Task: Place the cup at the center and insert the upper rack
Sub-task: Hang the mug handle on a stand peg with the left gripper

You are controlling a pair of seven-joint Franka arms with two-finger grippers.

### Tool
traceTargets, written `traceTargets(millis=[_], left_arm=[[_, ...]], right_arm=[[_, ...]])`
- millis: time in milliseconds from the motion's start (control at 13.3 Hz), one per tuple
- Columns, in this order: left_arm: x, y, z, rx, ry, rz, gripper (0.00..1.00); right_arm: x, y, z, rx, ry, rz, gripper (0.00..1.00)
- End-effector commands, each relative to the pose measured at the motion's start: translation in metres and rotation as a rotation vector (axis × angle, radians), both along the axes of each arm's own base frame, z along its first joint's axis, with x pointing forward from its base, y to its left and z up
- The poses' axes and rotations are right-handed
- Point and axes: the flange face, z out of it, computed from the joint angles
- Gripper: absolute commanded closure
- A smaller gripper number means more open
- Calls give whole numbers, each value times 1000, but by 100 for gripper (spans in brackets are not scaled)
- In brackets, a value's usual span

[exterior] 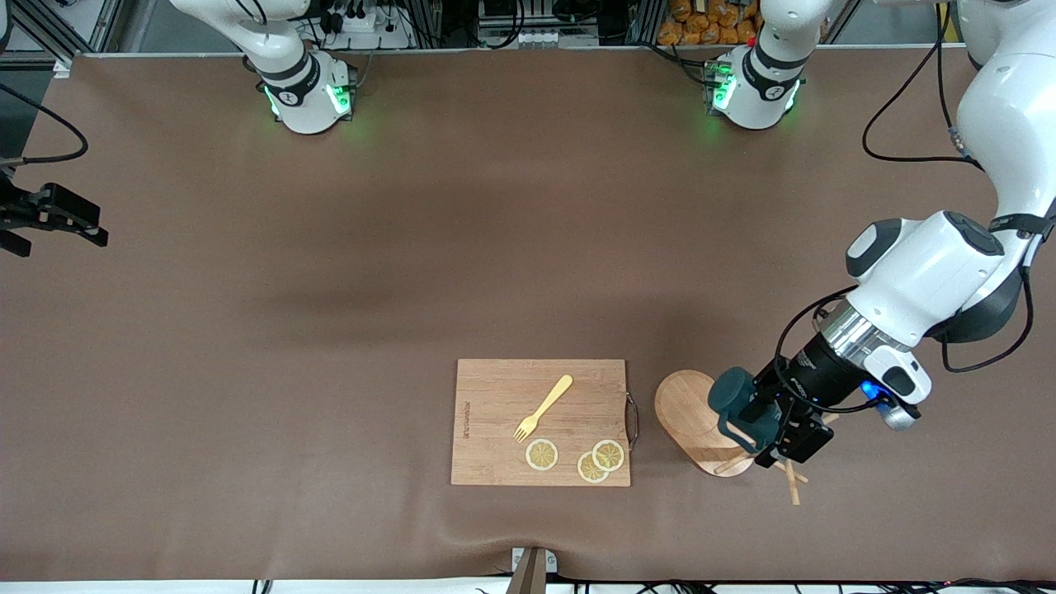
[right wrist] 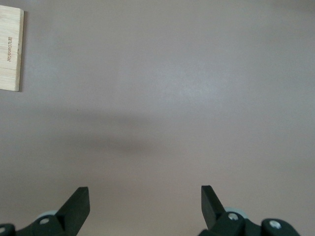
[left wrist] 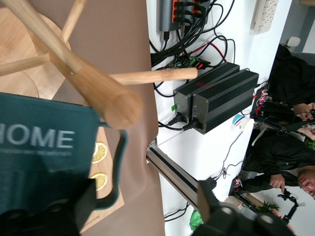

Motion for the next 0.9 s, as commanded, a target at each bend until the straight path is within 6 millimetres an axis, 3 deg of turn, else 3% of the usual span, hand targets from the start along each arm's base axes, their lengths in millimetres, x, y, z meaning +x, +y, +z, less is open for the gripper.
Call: traceTargets(millis=[0, 301, 829], left_arm=[[-16, 10, 41, 59, 44, -20, 0], [-38, 5, 81, 125, 120, -69, 0], [-49, 5, 87, 298, 124, -166, 0]], right_arm=[[-3, -1, 5, 19, -5, -13, 0], [-2, 4, 5, 19, -8, -4, 0], [-2, 5, 5, 19, -7, -4, 0]])
